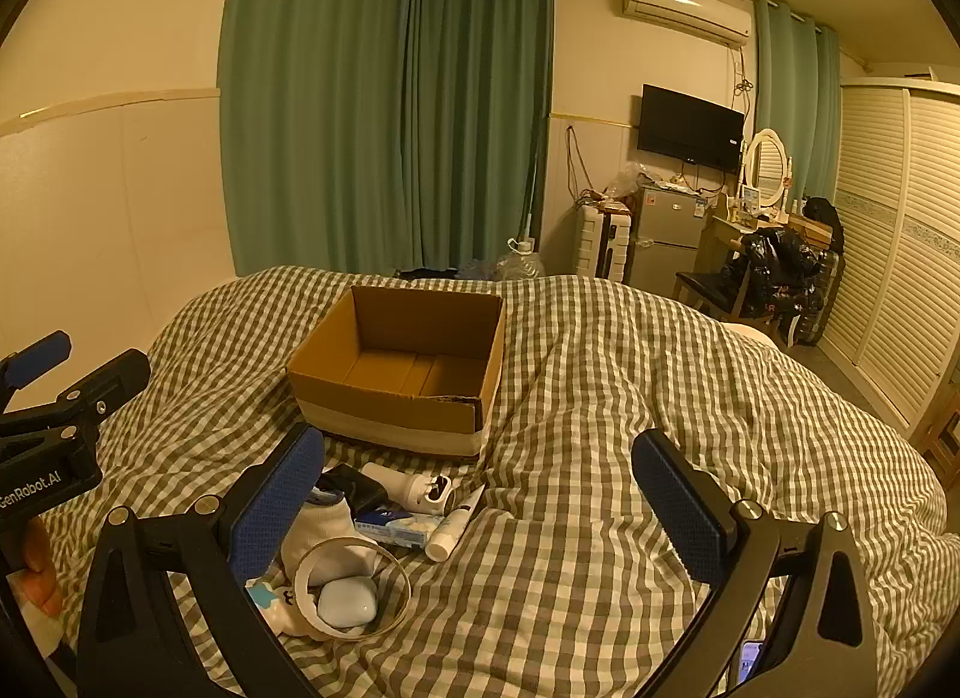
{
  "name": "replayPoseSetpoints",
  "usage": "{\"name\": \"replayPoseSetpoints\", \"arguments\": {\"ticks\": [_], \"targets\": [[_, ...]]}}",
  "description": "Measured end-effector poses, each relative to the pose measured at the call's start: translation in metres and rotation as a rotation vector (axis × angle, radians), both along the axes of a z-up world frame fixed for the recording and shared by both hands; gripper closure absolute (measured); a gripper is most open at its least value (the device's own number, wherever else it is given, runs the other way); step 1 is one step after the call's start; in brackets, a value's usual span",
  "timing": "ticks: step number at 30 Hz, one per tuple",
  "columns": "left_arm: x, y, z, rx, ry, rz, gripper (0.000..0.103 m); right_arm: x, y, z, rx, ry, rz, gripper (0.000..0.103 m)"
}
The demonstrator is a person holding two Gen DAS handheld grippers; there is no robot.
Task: Organize objects
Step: 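Move both tools toward the pile of items beside the box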
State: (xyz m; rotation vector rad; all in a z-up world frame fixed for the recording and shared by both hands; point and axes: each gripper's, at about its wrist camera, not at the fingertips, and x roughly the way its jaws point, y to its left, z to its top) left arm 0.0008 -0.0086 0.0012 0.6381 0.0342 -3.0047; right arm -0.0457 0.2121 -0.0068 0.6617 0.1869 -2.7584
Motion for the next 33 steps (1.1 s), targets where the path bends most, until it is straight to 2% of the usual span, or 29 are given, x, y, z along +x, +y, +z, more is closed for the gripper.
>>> {"name": "replayPoseSetpoints", "arguments": {"ticks": [33], "targets": [[0.0007, 0.0049, -0.0067, -0.032, -0.017, -0.002, 0.0, 0.0051, -0.0052, -0.005, 0.01, 0.001, 0.037, 0.0]]}}
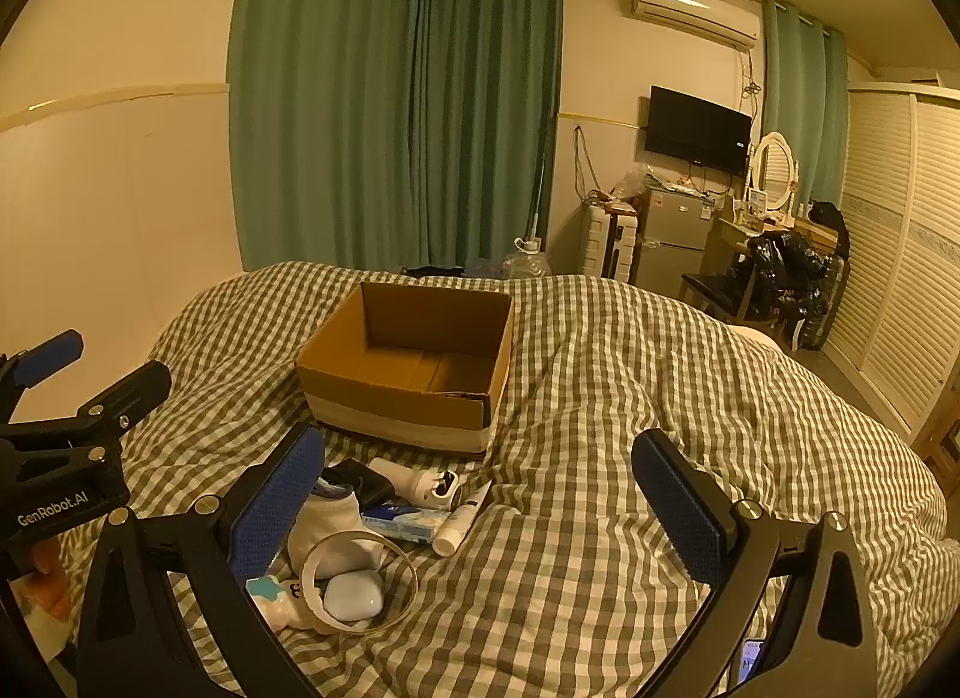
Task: Organize objects
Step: 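Move both tools toward the pile of items beside the box, then grasp the white sock with the left tool while the right tool grasps the tape roll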
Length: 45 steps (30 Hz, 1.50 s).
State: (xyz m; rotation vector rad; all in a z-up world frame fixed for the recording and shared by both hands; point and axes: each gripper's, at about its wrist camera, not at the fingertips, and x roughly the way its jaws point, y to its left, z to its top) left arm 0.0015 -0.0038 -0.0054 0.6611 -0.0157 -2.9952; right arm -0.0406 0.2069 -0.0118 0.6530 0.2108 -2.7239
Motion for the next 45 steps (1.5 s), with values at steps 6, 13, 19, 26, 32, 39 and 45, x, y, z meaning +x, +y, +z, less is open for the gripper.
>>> {"name": "replayPoseSetpoints", "arguments": {"ticks": [6, 13, 19, 26, 32, 39, 45], "targets": [[-0.001, -0.001, -0.002, -0.001, -0.017, 0.005, 0.0, 0.002, -0.003, -0.002, 0.012, -0.01, 0.023, 0.0], [-0.005, 0.0, -0.011, -0.001, -0.033, -0.004, 0.0, 0.001, -0.007, -0.008, 0.035, -0.032, 0.046, 0.0], [-0.009, -0.005, -0.022, 0.015, -0.061, -0.006, 0.0, -0.006, -0.01, -0.019, 0.057, -0.068, 0.05, 0.0], [-0.019, -0.005, -0.044, 0.001, -0.127, -0.006, 0.0, -0.014, -0.02, -0.032, 0.09, -0.102, 0.071, 0.0], [-0.033, -0.005, -0.071, -0.044, -0.226, 0.009, 0.0, -0.02, -0.036, -0.057, 0.132, -0.175, 0.114, 0.0], [-0.042, -0.012, -0.091, -0.033, -0.3, 0.032, 0.0, -0.022, -0.064, -0.096, 0.197, -0.28, 0.198, 0.0], [-0.044, -0.019, -0.098, -0.008, -0.309, 0.037, 0.0, -0.031, -0.077, -0.117, 0.234, -0.346, 0.223, 0.0]]}}
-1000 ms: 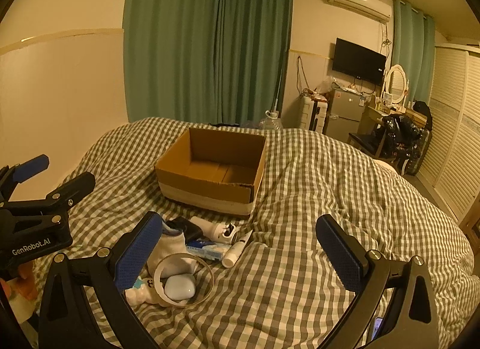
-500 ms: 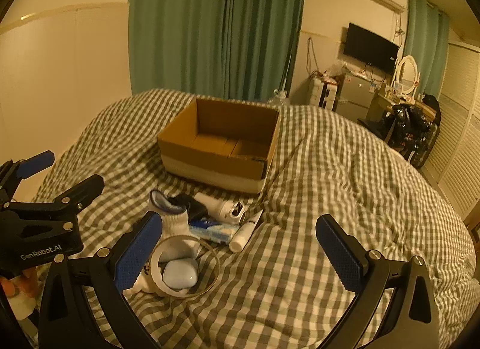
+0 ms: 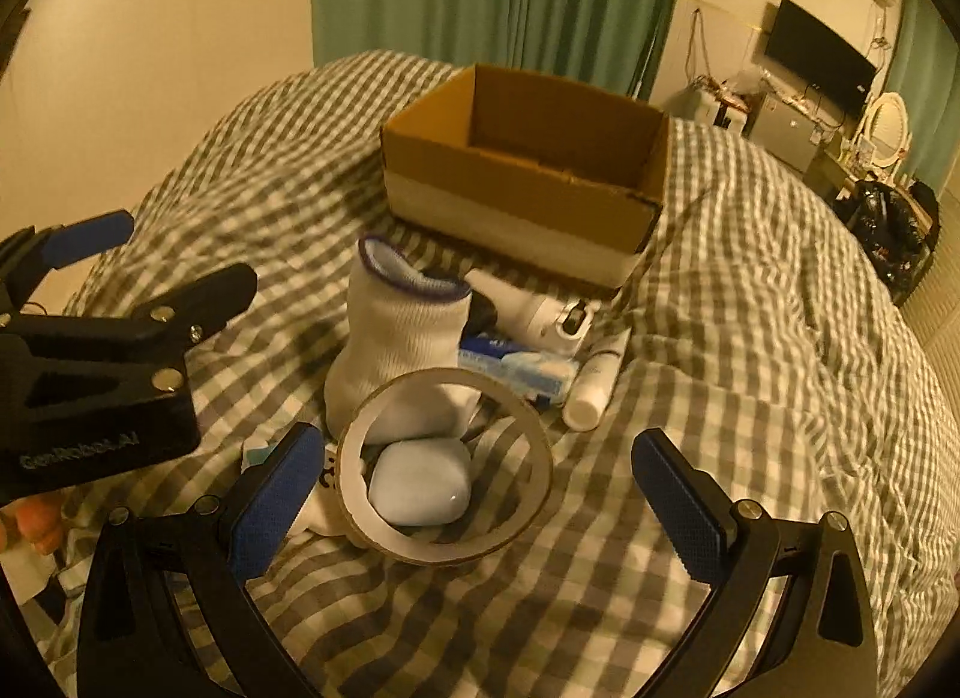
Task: Organize objects
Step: 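Grasp the white sock with the left tool while the right tool grasps the tape roll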
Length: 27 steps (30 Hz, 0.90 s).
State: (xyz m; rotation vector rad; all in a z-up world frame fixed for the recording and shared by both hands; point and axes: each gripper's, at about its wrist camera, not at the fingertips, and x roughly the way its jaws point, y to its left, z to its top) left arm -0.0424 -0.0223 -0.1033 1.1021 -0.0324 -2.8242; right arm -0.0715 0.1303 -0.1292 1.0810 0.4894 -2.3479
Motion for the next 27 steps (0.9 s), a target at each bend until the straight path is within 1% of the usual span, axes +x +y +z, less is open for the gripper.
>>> {"name": "replayPoseSetpoints", "arguments": {"ticks": [5, 6, 7, 8, 9, 10, 14, 16, 18, 20, 22, 25, 26, 27], "targets": [[-0.003, -0.002, -0.004, 0.005, -0.012, 0.003, 0.0, -0.005, -0.01, -0.014, 0.013, -0.06, 0.036, 0.001], [-0.005, -0.002, -0.005, 0.006, -0.013, 0.004, 0.0, -0.005, -0.012, -0.018, 0.017, -0.068, 0.042, 0.004], [-0.006, -0.002, -0.006, 0.007, -0.016, 0.003, 0.0, -0.005, -0.013, -0.02, 0.023, -0.08, 0.045, 0.014], [-0.006, -0.002, -0.006, 0.008, -0.017, 0.003, 0.0, -0.006, -0.014, -0.023, 0.033, -0.091, 0.041, 0.018], [-0.006, -0.002, -0.007, 0.008, -0.019, 0.003, 0.0, -0.006, -0.014, -0.022, 0.035, -0.097, 0.033, 0.018], [-0.007, -0.001, -0.007, 0.007, -0.02, 0.0, 0.0, -0.008, -0.009, -0.021, 0.013, -0.101, 0.022, 0.019], [-0.012, 0.004, -0.009, 0.009, -0.032, -0.018, 0.0, -0.011, 0.015, 0.006, -0.068, -0.031, -0.054, 0.019], [-0.017, 0.011, -0.012, -0.006, -0.05, -0.028, 0.0, -0.016, 0.026, 0.019, -0.068, 0.017, -0.091, 0.019], [-0.021, 0.019, -0.015, -0.001, -0.062, -0.056, 0.0, -0.021, 0.033, 0.026, -0.057, 0.055, -0.13, 0.019], [-0.025, 0.029, -0.018, 0.017, -0.073, -0.109, 0.0, -0.027, 0.04, 0.028, -0.073, 0.06, -0.154, 0.018], [-0.031, 0.041, -0.021, 0.018, -0.087, -0.155, 0.0, -0.034, 0.045, 0.028, -0.085, 0.056, -0.169, 0.018], [-0.043, 0.055, -0.03, 0.035, -0.12, -0.224, 0.0, -0.039, 0.046, 0.022, -0.099, 0.041, -0.167, 0.018], [-0.046, 0.059, -0.032, 0.042, -0.132, -0.238, 0.003, -0.041, 0.047, 0.021, -0.104, 0.036, -0.166, 0.018], [-0.049, 0.061, -0.035, 0.047, -0.145, -0.25, 0.01, -0.041, 0.052, 0.021, -0.108, 0.033, -0.166, 0.019]]}}
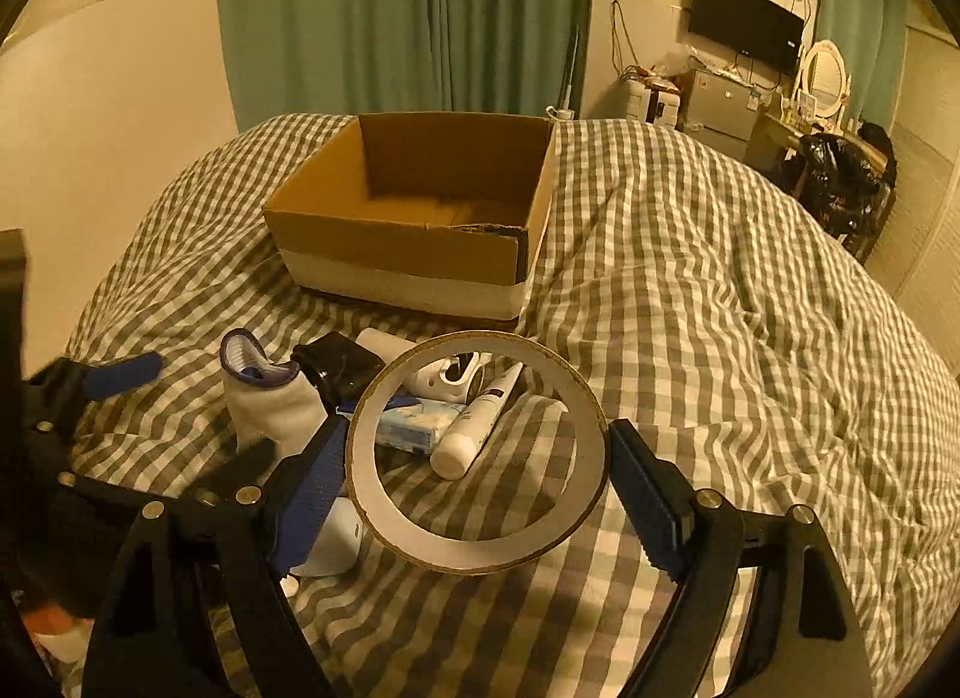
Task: Organize objects
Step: 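Grasp the white sock with the left tool while the right tool grasps the tape roll, then carry sock and tape roll over the box and release both into it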
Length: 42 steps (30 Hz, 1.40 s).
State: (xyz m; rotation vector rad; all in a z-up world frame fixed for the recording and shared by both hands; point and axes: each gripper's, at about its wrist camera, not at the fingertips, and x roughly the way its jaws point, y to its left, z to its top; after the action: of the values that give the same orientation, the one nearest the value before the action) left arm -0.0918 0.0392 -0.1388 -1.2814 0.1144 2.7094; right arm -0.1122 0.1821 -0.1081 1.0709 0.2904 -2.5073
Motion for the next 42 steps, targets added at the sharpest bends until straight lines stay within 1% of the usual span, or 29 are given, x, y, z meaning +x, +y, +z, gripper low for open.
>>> {"name": "replayPoseSetpoints", "arguments": {"ticks": [1, 3, 4, 5, 9, 12, 16, 18, 21, 24, 26, 30, 33, 34, 37, 39, 42], "targets": [[-0.004, 0.002, -0.004, 0.004, -0.019, -0.016, 0.017, -0.001, 0.002, -0.001, -0.003, -0.002, 0.0, 0.018], [-0.011, 0.006, -0.013, 0.011, -0.06, -0.038, 0.053, -0.005, 0.006, 0.0, -0.009, -0.007, -0.002, 0.018], [-0.013, 0.007, -0.017, 0.03, -0.084, -0.054, 0.055, -0.007, 0.008, 0.0, -0.015, -0.01, -0.006, 0.018], [-0.013, 0.006, -0.019, 0.042, -0.088, -0.06, 0.056, -0.01, 0.009, 0.0, -0.017, -0.012, -0.01, 0.018], [-0.009, 0.001, -0.015, 0.074, -0.074, -0.054, 0.063, -0.016, 0.015, -0.002, -0.031, -0.02, -0.024, 0.018], [-0.005, -0.005, -0.008, 0.086, -0.058, -0.029, 0.066, -0.018, 0.015, -0.003, -0.033, -0.026, -0.022, 0.018], [0.006, -0.011, 0.012, 0.045, -0.005, 0.011, 0.067, -0.016, 0.014, 0.001, -0.024, -0.011, -0.017, 0.018], [0.008, -0.012, 0.021, 0.05, 0.006, 0.012, 0.067, -0.015, 0.015, 0.006, -0.017, 0.003, -0.016, 0.018], [0.011, -0.015, 0.04, 0.042, 0.044, 0.012, 0.067, -0.012, 0.015, 0.017, -0.017, 0.029, -0.011, 0.018], [0.011, -0.022, 0.062, 0.028, 0.089, 0.01, 0.067, -0.013, 0.016, 0.038, -0.022, 0.065, 0.013, 0.018], [0.004, -0.029, 0.077, 0.026, 0.108, 0.014, 0.067, -0.016, 0.016, 0.054, -0.042, 0.078, 0.035, 0.018], [-0.017, -0.041, 0.108, 0.003, 0.159, 0.036, 0.067, -0.024, 0.01, 0.088, -0.049, 0.117, 0.09, 0.018], [-0.038, -0.05, 0.132, 0.009, 0.198, 0.033, 0.067, -0.034, 0.001, 0.114, -0.07, 0.138, 0.134, 0.018], [-0.044, -0.052, 0.137, 0.004, 0.207, 0.035, 0.067, -0.041, -0.004, 0.123, -0.078, 0.15, 0.149, 0.018], [-0.07, -0.058, 0.147, -0.036, 0.216, 0.046, 0.067, -0.057, -0.018, 0.139, -0.102, 0.155, 0.185, 0.018], [-0.088, -0.061, 0.15, -0.037, 0.214, 0.047, 0.067, -0.073, -0.03, 0.147, -0.117, 0.149, 0.202, 0.018], [-0.117, -0.065, 0.152, -0.03, 0.204, 0.04, 0.067, -0.103, -0.053, 0.151, -0.116, 0.145, 0.22, 0.019]]}}
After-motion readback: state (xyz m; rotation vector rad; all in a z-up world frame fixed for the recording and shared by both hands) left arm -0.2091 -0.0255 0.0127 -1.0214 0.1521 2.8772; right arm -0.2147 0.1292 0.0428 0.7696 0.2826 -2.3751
